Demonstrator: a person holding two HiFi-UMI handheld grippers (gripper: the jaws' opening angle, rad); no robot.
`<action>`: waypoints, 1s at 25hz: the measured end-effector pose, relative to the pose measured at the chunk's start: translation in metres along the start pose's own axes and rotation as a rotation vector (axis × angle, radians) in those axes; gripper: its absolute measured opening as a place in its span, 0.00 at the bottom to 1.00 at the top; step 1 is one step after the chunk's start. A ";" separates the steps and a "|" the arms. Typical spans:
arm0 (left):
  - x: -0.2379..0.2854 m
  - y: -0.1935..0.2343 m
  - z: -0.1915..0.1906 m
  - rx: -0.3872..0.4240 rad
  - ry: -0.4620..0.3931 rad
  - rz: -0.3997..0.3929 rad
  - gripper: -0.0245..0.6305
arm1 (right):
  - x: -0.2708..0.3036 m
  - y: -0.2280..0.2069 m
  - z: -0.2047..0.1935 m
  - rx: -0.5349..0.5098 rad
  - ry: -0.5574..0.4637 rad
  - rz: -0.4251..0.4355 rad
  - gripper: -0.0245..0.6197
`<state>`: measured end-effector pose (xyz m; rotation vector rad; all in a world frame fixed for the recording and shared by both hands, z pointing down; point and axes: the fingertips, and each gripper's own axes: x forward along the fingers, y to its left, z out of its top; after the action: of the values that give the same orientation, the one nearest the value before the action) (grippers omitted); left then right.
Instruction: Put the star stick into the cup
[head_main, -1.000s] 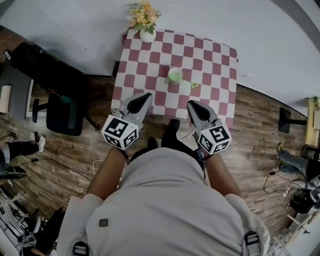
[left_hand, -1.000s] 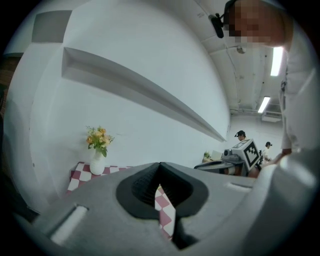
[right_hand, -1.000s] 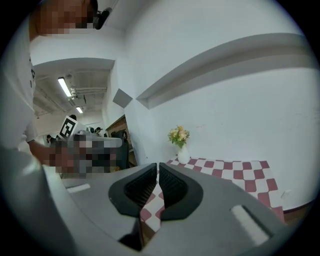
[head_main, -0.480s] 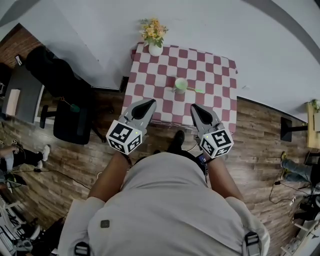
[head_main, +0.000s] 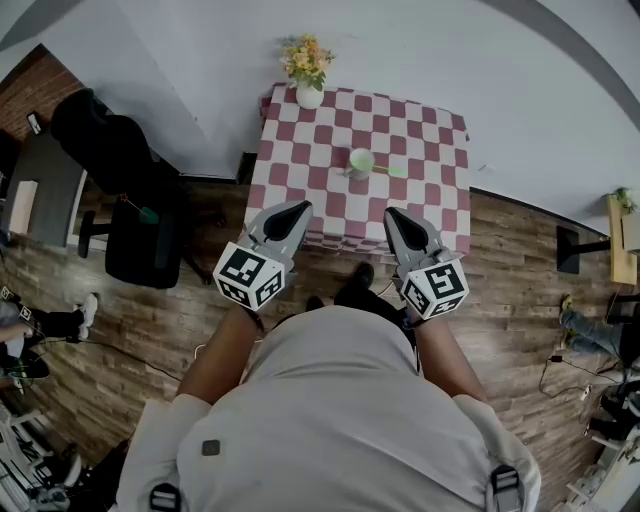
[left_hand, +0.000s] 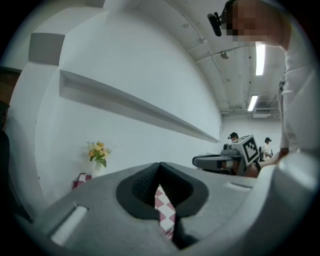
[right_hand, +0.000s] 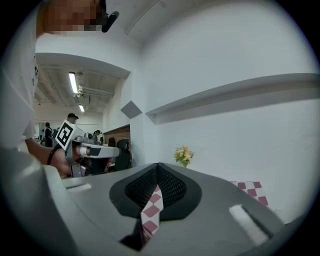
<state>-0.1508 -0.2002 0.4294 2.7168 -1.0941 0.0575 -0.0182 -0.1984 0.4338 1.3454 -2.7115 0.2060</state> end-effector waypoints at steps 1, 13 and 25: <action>0.000 -0.003 -0.001 -0.004 0.001 -0.006 0.04 | -0.003 0.002 -0.002 0.000 0.007 0.002 0.05; 0.017 -0.047 -0.014 -0.006 0.036 -0.035 0.04 | -0.053 -0.021 -0.011 0.017 0.015 -0.031 0.05; 0.035 -0.157 -0.023 0.020 0.033 -0.018 0.04 | -0.165 -0.052 -0.021 0.040 -0.012 -0.024 0.05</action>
<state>-0.0167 -0.1094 0.4273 2.7329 -1.0657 0.1115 0.1231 -0.0970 0.4328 1.3930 -2.7134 0.2530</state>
